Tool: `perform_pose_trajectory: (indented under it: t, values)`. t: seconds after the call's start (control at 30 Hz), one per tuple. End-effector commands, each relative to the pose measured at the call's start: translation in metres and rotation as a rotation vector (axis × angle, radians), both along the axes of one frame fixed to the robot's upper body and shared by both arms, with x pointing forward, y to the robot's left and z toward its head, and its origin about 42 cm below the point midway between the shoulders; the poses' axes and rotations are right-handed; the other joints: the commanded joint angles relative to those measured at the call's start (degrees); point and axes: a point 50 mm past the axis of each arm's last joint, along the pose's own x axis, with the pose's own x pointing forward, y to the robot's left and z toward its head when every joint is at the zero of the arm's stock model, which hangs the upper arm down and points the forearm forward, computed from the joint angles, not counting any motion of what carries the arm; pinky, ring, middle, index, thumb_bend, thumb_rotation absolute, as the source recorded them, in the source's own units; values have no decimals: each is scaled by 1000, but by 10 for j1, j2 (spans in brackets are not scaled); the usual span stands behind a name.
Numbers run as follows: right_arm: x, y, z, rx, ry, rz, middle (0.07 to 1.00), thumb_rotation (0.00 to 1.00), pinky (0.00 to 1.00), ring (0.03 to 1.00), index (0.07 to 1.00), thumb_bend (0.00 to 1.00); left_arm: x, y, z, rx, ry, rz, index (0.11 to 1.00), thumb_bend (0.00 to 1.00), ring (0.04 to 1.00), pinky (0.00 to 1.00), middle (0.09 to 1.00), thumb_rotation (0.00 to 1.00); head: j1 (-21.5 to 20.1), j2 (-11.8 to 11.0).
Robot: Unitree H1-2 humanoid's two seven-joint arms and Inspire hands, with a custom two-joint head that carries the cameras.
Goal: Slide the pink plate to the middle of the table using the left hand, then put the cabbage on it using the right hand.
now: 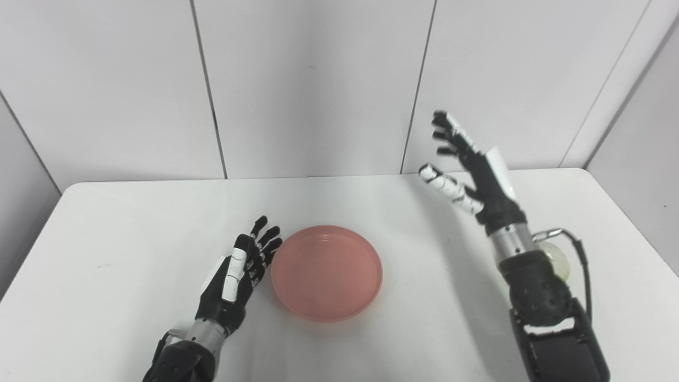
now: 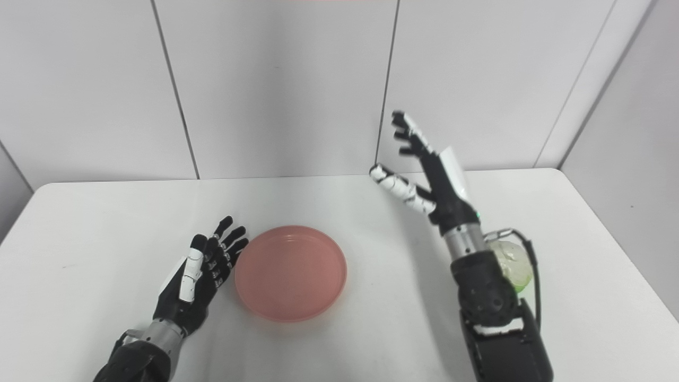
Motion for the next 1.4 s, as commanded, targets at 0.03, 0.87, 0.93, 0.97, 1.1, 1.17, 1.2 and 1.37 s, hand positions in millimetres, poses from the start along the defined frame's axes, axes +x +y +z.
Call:
perform_pose_trajectory:
  t: [0.03,0.87,0.93,0.97,1.1,1.17,1.2,1.37]
  values:
    - [-8,-12,33,-55,-84,-21,907,804,813,882,925,1000,-6,13,-21,49,81,6,979,870,952,945,964,1000,-7,0]
    - [-77,-167,32,-298,78,-480,951,666,852,935,965,1000,-1,51,-29,62,99,9,978,887,961,977,969,1000,-91,-2]
    - [-80,-170,29,-311,139,-521,962,681,847,938,974,1000,-1,55,-30,62,103,13,976,888,959,974,968,1000,-96,-1]
    - [-81,-171,28,-319,176,-536,965,685,849,940,977,1000,0,57,-31,60,108,16,975,888,959,974,968,1000,-100,-1]
    - [-87,-176,22,-342,290,-557,999,686,900,987,1000,1000,-1,62,-30,48,117,14,974,878,960,968,968,1000,-108,1]
    - [-86,-180,16,-326,310,-538,1000,652,896,991,1000,1000,-1,65,-31,41,117,12,976,879,957,956,965,992,-111,2]
    - [-86,-182,13,-317,315,-528,1000,635,884,989,1000,1000,-1,66,-31,40,118,12,976,876,954,949,962,991,-111,2]
    - [-81,-190,-7,-302,386,-503,1000,604,860,965,1000,1000,-1,71,-31,41,128,9,977,883,951,952,956,994,-116,6]
